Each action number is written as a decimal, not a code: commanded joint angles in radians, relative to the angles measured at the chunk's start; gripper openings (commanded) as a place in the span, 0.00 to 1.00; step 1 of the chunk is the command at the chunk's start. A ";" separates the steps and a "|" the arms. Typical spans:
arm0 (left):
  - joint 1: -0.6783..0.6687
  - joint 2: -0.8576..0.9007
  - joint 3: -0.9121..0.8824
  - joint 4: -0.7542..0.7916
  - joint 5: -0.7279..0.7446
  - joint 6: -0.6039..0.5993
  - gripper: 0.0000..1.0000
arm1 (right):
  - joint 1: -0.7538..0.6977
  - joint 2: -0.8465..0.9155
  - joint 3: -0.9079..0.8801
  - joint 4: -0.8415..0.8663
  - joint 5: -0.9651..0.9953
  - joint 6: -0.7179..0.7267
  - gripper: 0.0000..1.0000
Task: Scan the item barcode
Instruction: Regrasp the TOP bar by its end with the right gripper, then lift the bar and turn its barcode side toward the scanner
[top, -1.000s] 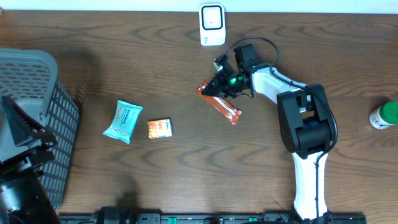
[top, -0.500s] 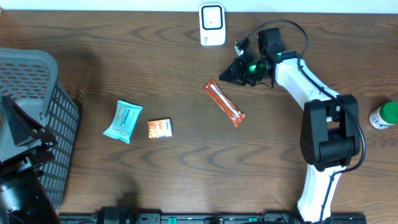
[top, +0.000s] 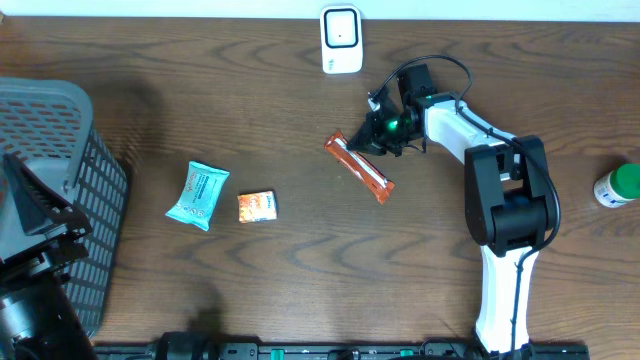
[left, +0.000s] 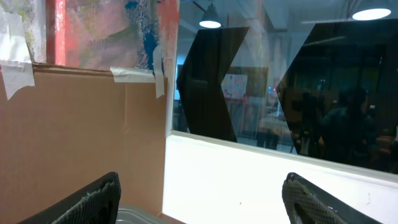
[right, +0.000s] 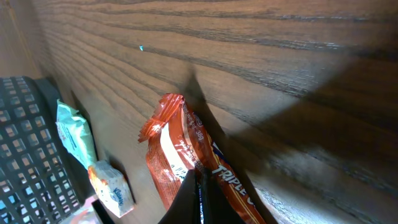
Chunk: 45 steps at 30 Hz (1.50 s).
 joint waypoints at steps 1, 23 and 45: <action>0.000 -0.004 -0.005 0.006 -0.013 0.006 0.83 | 0.000 0.013 -0.007 -0.048 0.113 0.001 0.01; 0.000 -0.004 -0.005 0.010 -0.013 0.006 0.83 | 0.025 -0.240 -0.431 -0.169 0.411 -0.169 0.99; 0.000 -0.004 -0.005 0.010 -0.013 0.006 0.84 | 0.026 -0.392 -0.380 -0.293 0.456 -0.230 0.02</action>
